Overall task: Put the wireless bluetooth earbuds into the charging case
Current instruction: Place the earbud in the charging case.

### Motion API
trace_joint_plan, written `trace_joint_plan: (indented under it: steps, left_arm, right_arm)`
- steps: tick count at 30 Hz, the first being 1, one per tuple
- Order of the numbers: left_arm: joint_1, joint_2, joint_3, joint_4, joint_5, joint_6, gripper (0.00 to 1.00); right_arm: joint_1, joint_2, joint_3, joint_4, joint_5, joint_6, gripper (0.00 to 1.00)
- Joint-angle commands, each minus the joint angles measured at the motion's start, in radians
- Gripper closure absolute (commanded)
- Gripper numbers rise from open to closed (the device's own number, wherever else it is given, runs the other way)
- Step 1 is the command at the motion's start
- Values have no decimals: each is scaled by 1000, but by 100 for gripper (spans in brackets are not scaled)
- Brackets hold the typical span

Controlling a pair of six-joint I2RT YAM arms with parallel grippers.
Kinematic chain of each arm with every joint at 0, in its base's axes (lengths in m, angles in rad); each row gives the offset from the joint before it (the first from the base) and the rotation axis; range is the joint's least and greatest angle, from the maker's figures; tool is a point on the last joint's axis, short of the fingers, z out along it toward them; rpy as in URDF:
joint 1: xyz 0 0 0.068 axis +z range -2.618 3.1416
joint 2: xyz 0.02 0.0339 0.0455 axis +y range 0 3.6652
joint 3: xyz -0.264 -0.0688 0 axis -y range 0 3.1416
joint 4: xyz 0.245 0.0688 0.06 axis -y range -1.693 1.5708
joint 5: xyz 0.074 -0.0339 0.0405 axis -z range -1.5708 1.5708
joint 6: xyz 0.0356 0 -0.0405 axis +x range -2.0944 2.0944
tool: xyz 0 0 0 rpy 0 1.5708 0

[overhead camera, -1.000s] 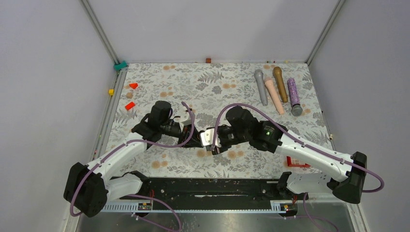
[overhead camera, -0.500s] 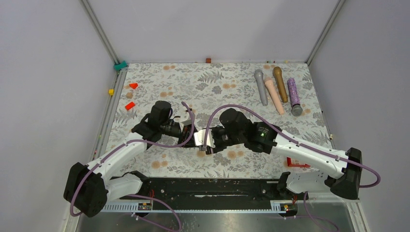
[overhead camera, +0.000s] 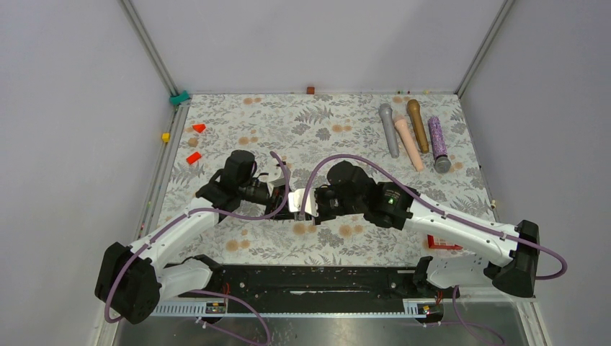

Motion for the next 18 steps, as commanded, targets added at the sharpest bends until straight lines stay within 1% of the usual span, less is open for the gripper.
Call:
trace_joint_plan:
  steps: [1,13,16,18]
  left_arm:
    - [4,0,34,49,34,10,100]
    - [5,0,33,49,35,11,100]
    - [4,0,32,49,37,16,100]
    - [5,-4,29,50,39,23,100]
  right_arm:
    - [11,2,42,25,16,18,80]
    - [10,-6,73,13,34,47,84]
    - [5,-8,90,5,13,80,84]
    - [-10,-7,105,-7,-33,117,84]
